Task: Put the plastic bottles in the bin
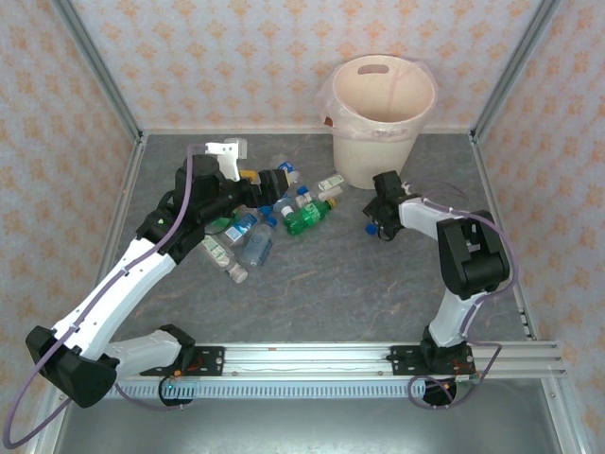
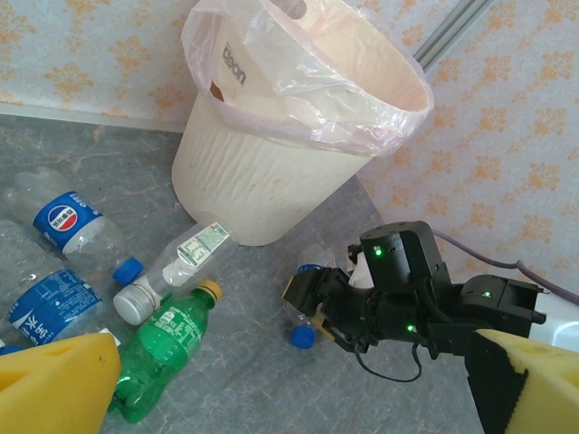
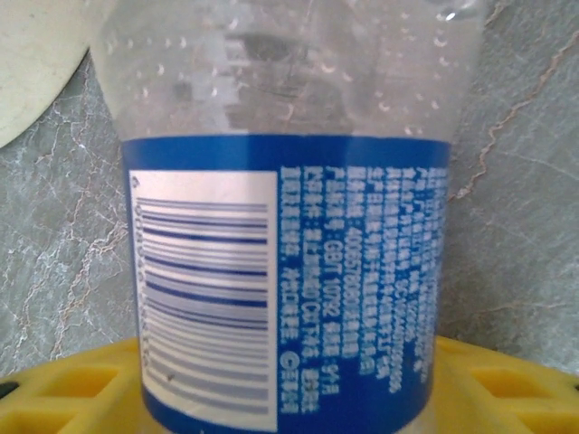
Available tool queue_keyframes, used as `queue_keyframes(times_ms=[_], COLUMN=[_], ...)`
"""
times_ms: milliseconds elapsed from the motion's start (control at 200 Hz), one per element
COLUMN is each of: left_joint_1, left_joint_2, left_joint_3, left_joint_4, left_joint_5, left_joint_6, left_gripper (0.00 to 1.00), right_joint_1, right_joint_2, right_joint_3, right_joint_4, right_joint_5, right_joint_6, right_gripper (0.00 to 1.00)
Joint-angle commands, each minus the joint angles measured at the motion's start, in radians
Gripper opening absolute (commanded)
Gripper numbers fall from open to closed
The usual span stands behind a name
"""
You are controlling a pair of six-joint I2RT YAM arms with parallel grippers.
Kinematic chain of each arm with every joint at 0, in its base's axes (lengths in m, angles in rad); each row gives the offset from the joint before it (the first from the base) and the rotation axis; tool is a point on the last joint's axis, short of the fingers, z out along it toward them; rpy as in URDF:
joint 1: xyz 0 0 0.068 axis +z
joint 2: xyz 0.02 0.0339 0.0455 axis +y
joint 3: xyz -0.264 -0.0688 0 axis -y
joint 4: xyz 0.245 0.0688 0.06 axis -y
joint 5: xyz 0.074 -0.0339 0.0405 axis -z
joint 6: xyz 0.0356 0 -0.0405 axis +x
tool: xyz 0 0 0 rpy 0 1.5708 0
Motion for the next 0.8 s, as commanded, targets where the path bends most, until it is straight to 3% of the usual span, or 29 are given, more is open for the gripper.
queue_keyframes(times_ms=[0, 461, 796], left_joint_1=[0.009, 0.009, 0.011], left_joint_2=[0.016, 0.061, 0.045], left_joint_3=[0.024, 0.027, -0.005], left_joint_4=[0.015, 0.076, 0.141], left_joint_5=[-0.006, 0.019, -0.117], left_joint_6=[-0.001, -0.003, -0.048], left_gripper=[0.99, 0.99, 0.99], right_joint_1=[-0.014, -0.009, 0.002], right_joint_2=[-0.056, -0.338, -0.503], right_joint_3=[-0.021, -0.055, 0.108], right_joint_4=[0.027, -0.098, -0.249], right_joint_5=[0.085, 0.188, 0.256], right_joint_6=[-0.019, -0.084, -0.165], right_gripper=[0.64, 0.59, 0.58])
